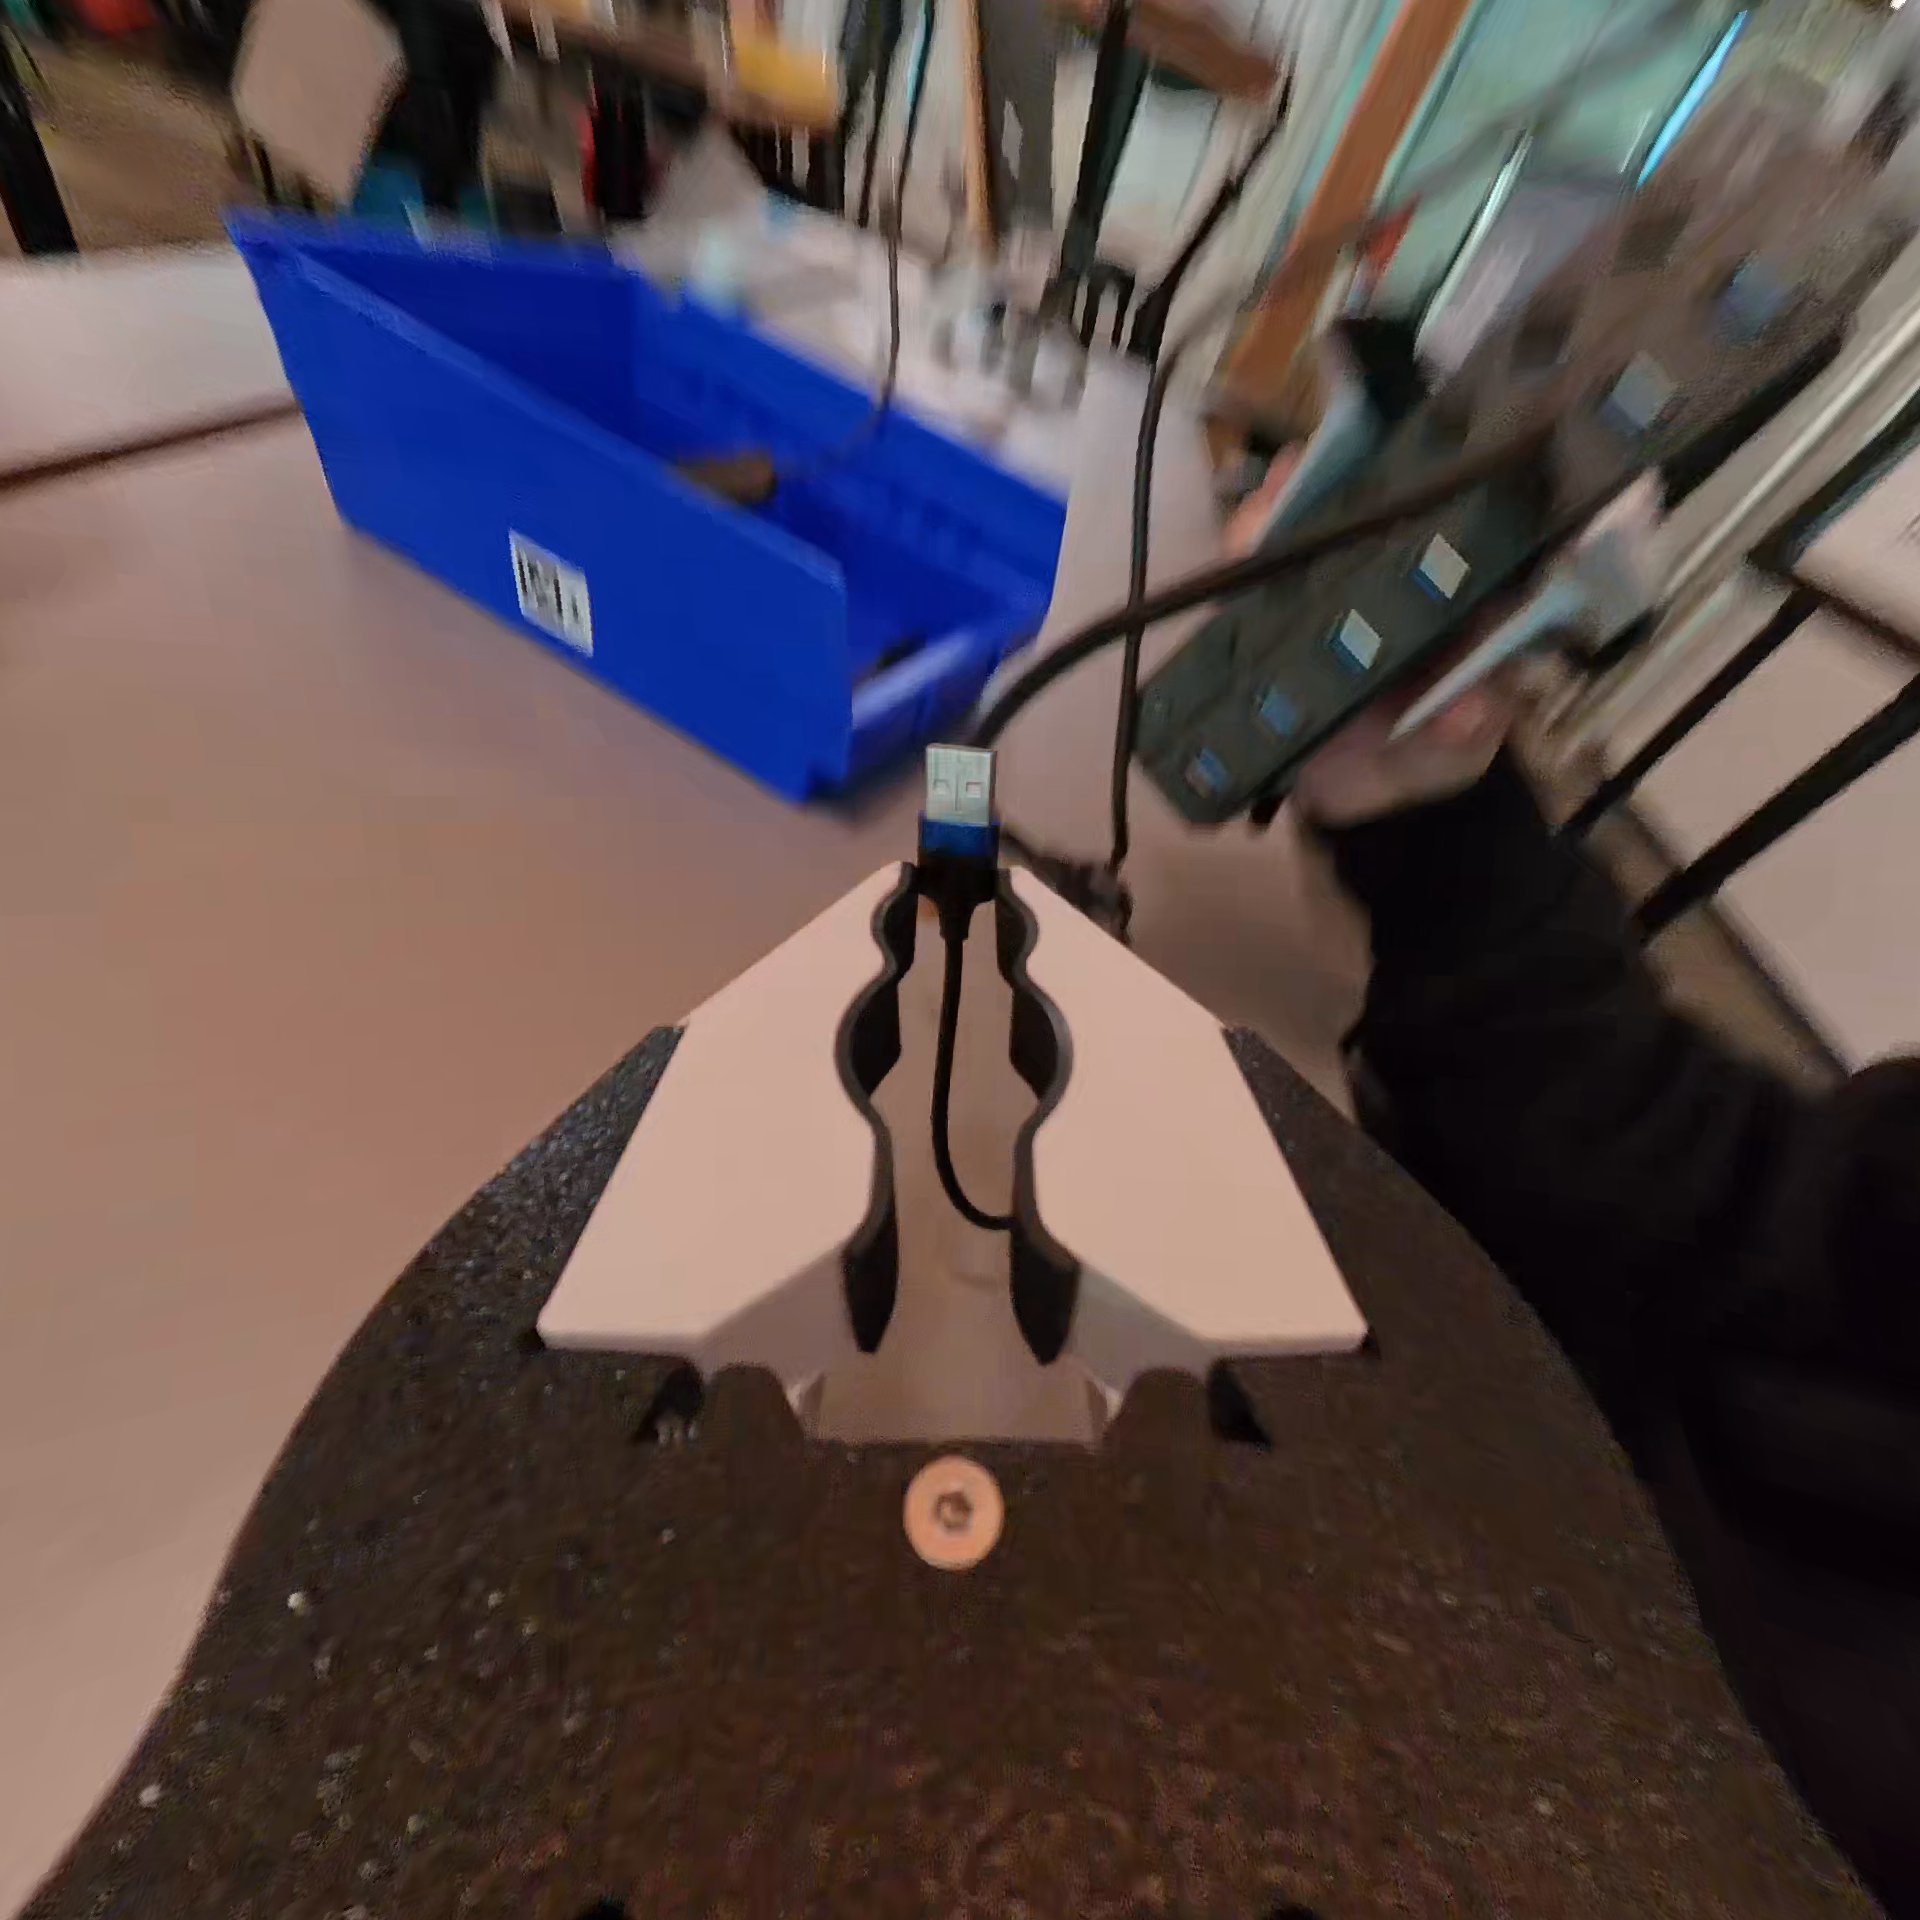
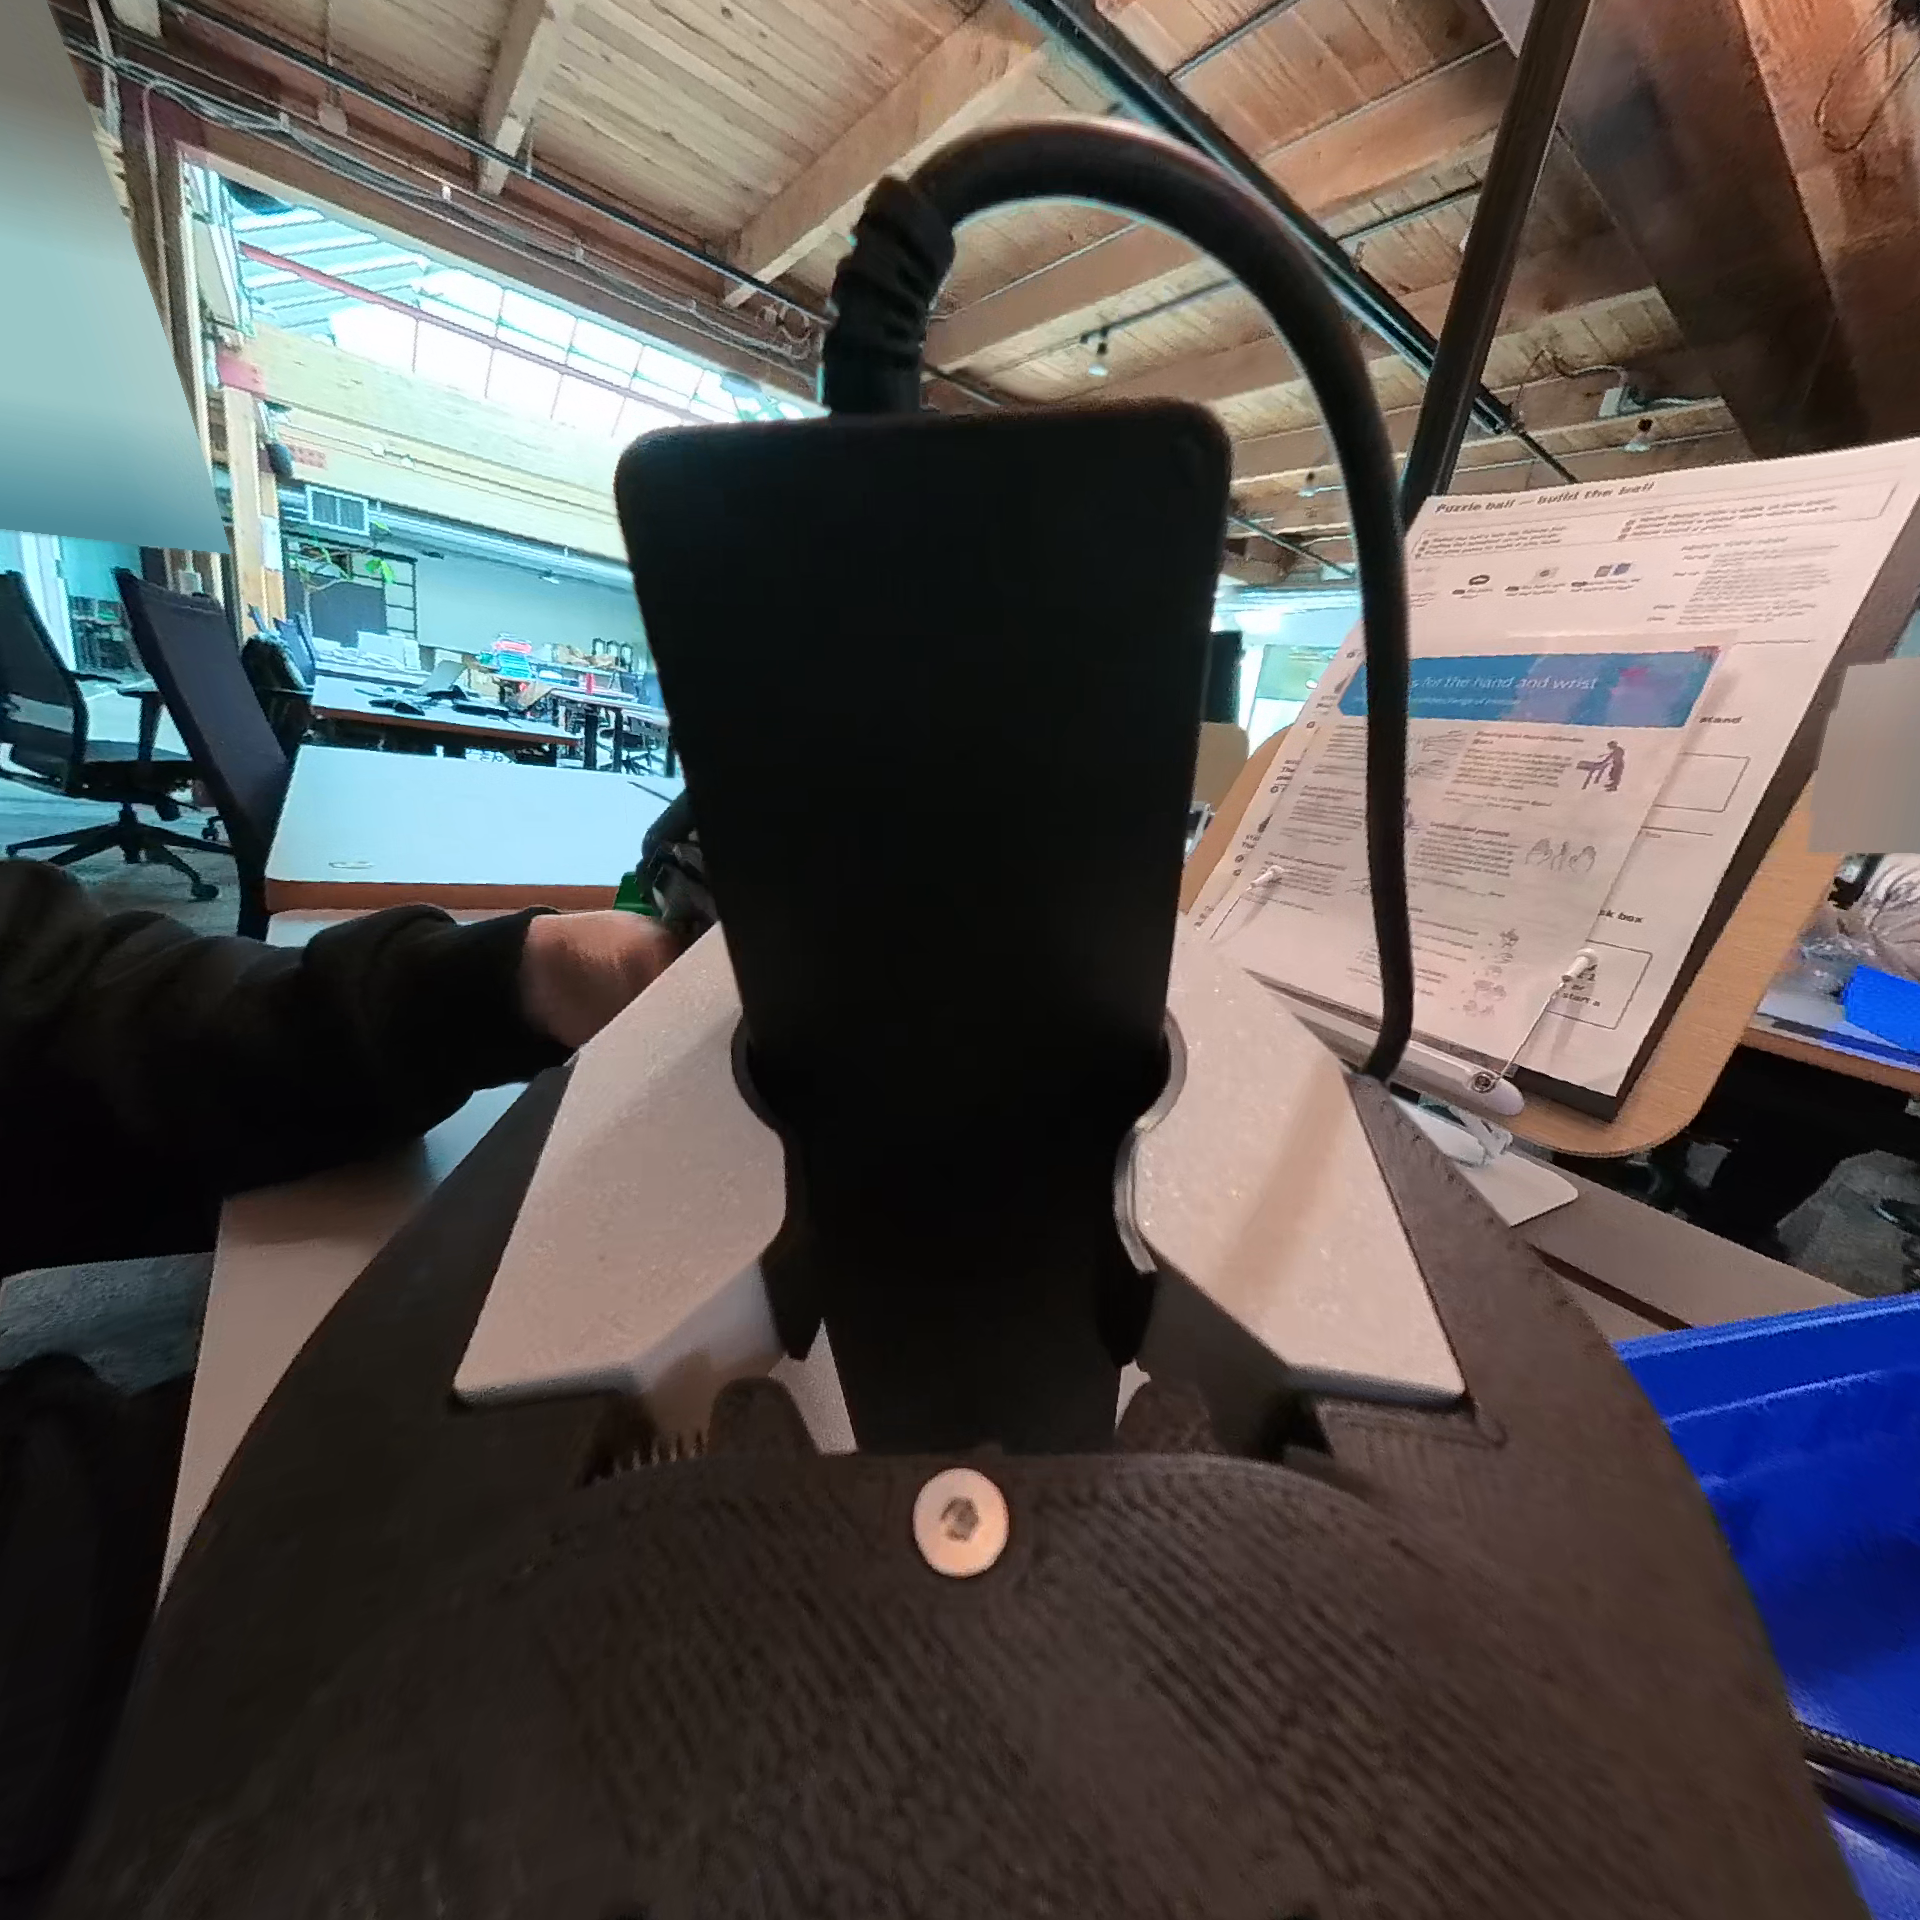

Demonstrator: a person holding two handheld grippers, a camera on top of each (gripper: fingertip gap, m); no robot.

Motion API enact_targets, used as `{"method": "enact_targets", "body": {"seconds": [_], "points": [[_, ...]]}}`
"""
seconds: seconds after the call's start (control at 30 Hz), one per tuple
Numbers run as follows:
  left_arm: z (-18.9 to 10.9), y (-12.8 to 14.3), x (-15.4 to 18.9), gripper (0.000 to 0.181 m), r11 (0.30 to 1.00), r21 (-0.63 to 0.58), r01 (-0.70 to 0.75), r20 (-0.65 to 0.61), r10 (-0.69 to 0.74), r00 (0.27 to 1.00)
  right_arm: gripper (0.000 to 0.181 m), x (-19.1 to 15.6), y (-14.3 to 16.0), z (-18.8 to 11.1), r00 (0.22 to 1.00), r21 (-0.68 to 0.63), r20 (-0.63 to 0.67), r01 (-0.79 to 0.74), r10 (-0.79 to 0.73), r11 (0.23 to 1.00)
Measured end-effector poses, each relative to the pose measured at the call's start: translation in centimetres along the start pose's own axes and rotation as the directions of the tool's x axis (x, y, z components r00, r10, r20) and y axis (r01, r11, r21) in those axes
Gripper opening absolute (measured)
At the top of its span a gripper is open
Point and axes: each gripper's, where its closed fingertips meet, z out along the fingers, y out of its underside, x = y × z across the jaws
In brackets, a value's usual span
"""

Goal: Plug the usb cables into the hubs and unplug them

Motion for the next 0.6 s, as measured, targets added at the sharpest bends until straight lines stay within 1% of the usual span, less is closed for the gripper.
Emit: {"method": "enact_targets", "body": {"seconds": [0.03,0.07,0.1,0.13,0.17,0.2,0.27,0.33,0.37,0.4,0.43,0.5,0.53,0.57,0.6], "points": [[-0.4,-1.4,0.0,0.013,0.994,0.099,0.042,-0.015,-0.041,0.999,0.062,0.0,-0.1,-0.1,1.000,0.004,-0.001,0.000,0.000,1.000],[-0.7,-2.4,-0.1,0.012,0.978,0.187,0.093,-0.039,-0.087,0.995,0.062,0.0,-0.1,-0.1,1.000,0.005,-0.001,-0.002,0.002,1.000],[-1.0,-3.1,-0.2,0.012,0.957,0.251,0.142,-0.069,-0.129,0.989,0.062,0.1,-0.1,-0.1,1.000,0.006,-0.003,0.000,0.000,1.000],[-1.1,-3.2,-0.5,0.012,0.943,0.277,0.185,-0.089,-0.166,0.982,0.062,0.1,-0.1,-0.1,1.000,0.006,-0.006,0.001,-0.001,1.000],[-1.0,-2.8,-1.0,0.012,0.940,0.268,0.213,-0.083,-0.198,0.977,0.062,0.2,-0.1,-0.1,1.000,0.004,-0.008,0.000,0.000,1.000],[-0.8,-2.1,-1.6,0.012,0.946,0.240,0.218,-0.058,-0.210,0.976,0.062,0.2,0.0,-0.1,1.000,0.001,-0.008,0.000,0.000,1.000],[-0.3,-0.5,-2.1,0.013,0.974,0.155,0.166,-0.004,-0.168,0.986,0.062,0.2,0.1,0.0,1.000,-0.006,-0.011,0.003,-0.003,1.000],[0.2,1.9,-2.7,0.015,0.993,0.005,0.118,0.067,-0.118,0.991,0.062,0.1,0.3,0.1,1.000,-0.013,-0.011,0.006,-0.007,1.000],[0.4,3.3,-3.2,0.015,0.990,-0.083,0.117,0.109,-0.108,0.988,0.062,0.1,0.3,0.2,1.000,-0.014,-0.008,0.006,-0.006,1.000],[0.5,4.3,-3.6,0.016,0.982,-0.141,0.128,0.142,-0.108,0.984,0.062,0.0,0.3,0.3,1.000,-0.015,-0.006,0.007,-0.007,1.000],[0.5,5.0,-3.9,0.015,0.974,-0.173,0.144,0.163,-0.115,0.980,0.062,0.0,0.2,0.3,1.000,-0.015,-0.005,0.009,-0.009,1.000],[0.5,5.6,-4.2,0.014,0.966,-0.200,0.164,0.185,-0.127,0.975,0.062,-0.2,0.2,0.4,1.000,-0.015,0.000,0.008,-0.008,1.000],[0.5,5.6,-4.4,0.019,0.965,-0.207,0.160,0.195,-0.119,0.974,0.062,-0.2,0.2,0.4,1.000,-0.015,0.001,0.009,-0.009,1.000],[0.4,5.6,-4.5,0.021,0.965,-0.222,0.142,0.205,-0.096,0.974,0.062,-0.2,0.3,0.4,1.000,-0.017,0.001,0.010,-0.010,1.000],[0.4,5.5,-4.0,0.022,0.965,-0.244,0.095,0.185,-0.050,0.981,0.062,-0.2,0.3,0.4,1.000,-0.018,0.002,0.011,-0.011,1.000]]}}
